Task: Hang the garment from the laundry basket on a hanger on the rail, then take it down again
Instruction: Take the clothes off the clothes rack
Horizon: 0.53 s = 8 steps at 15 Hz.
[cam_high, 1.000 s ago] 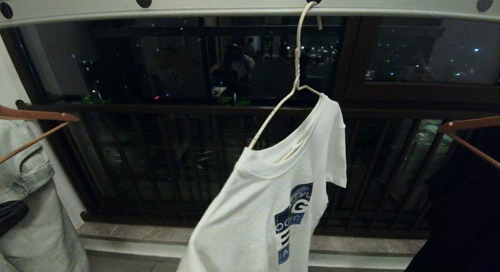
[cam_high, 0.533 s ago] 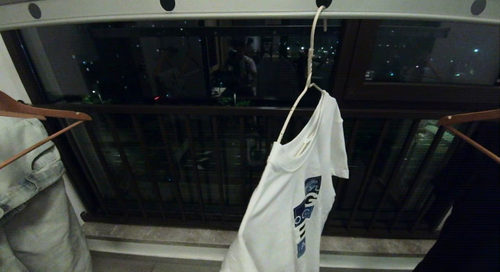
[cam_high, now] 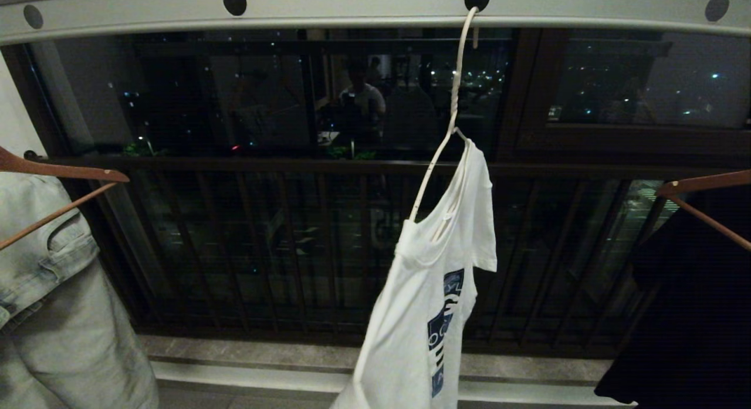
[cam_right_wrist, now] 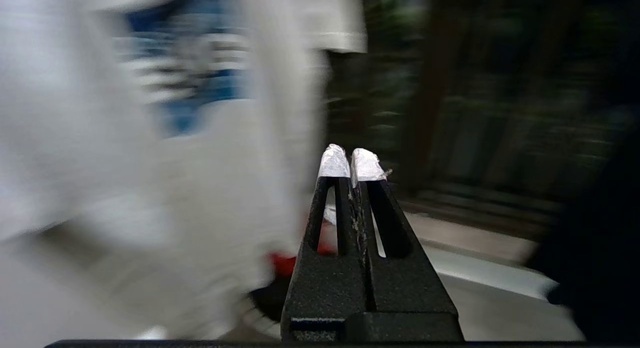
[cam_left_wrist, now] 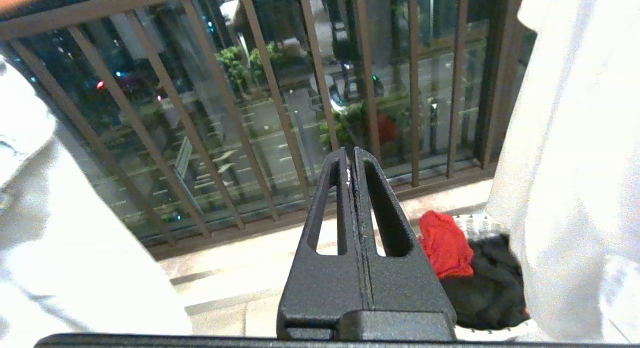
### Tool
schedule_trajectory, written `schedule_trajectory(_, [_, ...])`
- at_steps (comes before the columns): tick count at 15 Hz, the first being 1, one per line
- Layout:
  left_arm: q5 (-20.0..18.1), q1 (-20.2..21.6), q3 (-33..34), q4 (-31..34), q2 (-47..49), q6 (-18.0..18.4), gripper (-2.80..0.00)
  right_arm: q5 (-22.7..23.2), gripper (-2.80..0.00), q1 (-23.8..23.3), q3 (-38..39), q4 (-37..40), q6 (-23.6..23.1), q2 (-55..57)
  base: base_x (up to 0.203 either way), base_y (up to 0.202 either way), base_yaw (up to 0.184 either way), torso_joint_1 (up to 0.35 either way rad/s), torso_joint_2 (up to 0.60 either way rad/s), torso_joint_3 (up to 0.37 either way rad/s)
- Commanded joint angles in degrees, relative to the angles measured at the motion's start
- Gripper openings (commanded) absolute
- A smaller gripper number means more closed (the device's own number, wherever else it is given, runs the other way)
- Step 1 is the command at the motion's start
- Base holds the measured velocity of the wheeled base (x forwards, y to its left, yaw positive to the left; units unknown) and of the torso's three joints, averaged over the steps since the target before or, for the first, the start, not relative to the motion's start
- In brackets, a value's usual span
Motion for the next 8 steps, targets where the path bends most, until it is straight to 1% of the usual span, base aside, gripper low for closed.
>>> schedule_trajectory(1, [-0.08, -0.18, 5.11, -7.57, -0.30, -4.91, -2.80, -5.59, -2.80, -0.03, 8.79, -8.57, -0.94, -2.24, 0.000, 0.000, 0.000, 0.000, 0.00, 0.000])
schedule_trajectory(3, [0.20, -0.23, 5.11, -7.23, -0.31, -5.63, -2.80, -11.13, -2.80, -0.04, 16.39, -15.94, -5.68, -2.50, 0.000, 0.000, 0.000, 0.000, 0.00, 0.000])
schedule_trajectory(4, [1.53, -0.23, 5.15, -7.09, -0.31, -5.43, -2.80, -14.22, -2.80, -0.04, 18.69, -18.65, -7.92, -2.57, 0.000, 0.000, 0.000, 0.000, 0.00, 0.000])
schedule_trajectory(5, [3.52, -0.21, 5.10, -6.32, -0.31, -4.67, -2.80, -15.03, -2.80, -0.05, 18.91, -19.03, -7.84, -2.61, 0.000, 0.000, 0.000, 0.000, 0.00, 0.000])
schedule_trajectory(6, [5.13, -0.23, 4.96, -5.21, -0.31, -4.03, -2.80, -15.10, -2.80, -0.05, 18.90, -19.07, -6.19, -2.59, 0.000, 0.000, 0.000, 0.000, 0.00, 0.000])
schedule_trajectory(8, [10.06, -0.21, 5.07, -4.07, -0.31, -1.81, -2.80, -15.60, -2.80, -0.05, 18.90, -19.22, -4.78, -2.58, 0.000, 0.000, 0.000, 0.000, 0.00, 0.000])
